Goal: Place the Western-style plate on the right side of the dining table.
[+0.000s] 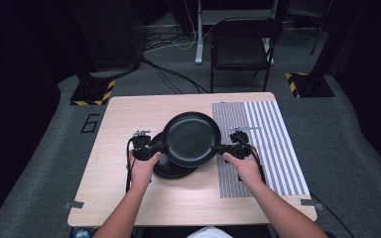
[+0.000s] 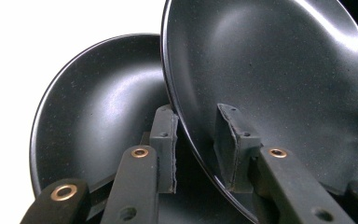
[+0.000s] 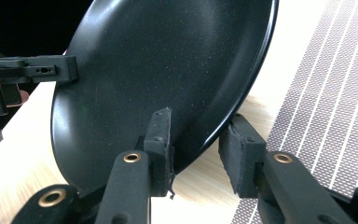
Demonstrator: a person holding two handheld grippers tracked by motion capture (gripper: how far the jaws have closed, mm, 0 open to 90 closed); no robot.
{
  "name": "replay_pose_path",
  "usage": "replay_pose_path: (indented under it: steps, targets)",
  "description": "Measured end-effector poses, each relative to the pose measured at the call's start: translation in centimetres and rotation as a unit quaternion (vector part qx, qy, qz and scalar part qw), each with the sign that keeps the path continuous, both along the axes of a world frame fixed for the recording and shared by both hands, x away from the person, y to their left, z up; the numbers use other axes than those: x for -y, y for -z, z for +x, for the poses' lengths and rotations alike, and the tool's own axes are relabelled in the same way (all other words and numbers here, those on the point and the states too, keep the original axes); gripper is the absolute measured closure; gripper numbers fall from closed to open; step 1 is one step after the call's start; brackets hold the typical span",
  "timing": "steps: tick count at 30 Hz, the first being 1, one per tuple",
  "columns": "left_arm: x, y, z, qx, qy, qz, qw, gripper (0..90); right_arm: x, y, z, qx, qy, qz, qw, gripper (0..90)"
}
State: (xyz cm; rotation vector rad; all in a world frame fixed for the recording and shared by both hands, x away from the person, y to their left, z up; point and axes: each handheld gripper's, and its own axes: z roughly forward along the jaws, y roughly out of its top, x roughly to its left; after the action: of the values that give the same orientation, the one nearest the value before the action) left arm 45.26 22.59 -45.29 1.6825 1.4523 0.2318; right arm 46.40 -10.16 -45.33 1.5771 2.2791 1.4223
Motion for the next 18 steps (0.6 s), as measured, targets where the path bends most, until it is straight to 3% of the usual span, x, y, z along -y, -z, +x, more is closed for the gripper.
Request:
replay_pose_path:
  steps: [18]
  targets:
    - [1.5,-0.9,0.8,0.004,0.018,0.004,0.9998,69.2,1.5,-0.3,-0.3,0.005,0.016,0.009,0.9998,64.7]
